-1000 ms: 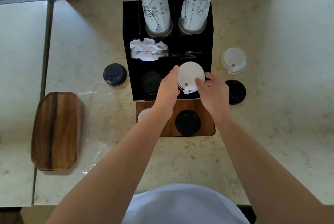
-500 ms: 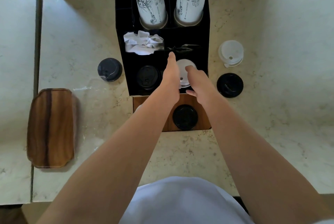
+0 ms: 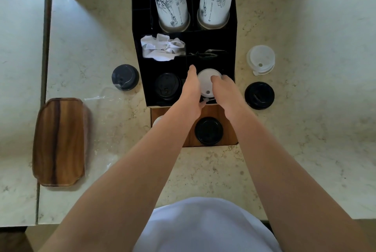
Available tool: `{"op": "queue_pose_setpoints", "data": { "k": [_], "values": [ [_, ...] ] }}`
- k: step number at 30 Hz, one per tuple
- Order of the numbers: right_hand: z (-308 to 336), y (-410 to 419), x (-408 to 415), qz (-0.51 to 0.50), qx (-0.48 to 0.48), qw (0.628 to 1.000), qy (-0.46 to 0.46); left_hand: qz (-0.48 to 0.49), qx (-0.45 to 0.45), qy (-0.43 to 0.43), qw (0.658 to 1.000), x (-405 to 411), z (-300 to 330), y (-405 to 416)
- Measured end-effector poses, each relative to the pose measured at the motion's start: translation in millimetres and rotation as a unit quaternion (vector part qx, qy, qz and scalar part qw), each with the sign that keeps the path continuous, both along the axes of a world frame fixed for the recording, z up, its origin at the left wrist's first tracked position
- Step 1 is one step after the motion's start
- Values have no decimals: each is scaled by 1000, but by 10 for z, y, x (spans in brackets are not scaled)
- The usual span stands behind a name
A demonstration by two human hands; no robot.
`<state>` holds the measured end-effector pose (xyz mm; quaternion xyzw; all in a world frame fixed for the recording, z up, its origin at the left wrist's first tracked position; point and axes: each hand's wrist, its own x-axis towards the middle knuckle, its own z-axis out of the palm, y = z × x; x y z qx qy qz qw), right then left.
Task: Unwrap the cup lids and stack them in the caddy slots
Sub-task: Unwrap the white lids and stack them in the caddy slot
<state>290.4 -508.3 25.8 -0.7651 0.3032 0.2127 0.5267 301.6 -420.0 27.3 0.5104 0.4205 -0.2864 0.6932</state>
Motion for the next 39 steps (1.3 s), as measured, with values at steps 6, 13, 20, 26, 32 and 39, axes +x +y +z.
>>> {"op": "queue_pose_setpoints", "data": {
  "k": [6,13,20,26,32,39],
  "values": [
    [72,-138,102,9,43,999,15,3,12,-5,1000,20,62,6],
    [52,-179,104,45,26,998,33,-33,49,-9,998,84,124,-72],
    [11,-78,117,175,-103,978,52,-91,67,3,994,160,178,-68],
    [-6,-58,175,173,-101,978,65,-162,105,19,981,235,244,-138],
    [15,-49,100,234,-155,958,59,-175,132,24,975,236,305,-221],
    [-121,85,-259,276,-257,926,-26,-134,82,15,987,77,200,-64]
  ]
}}
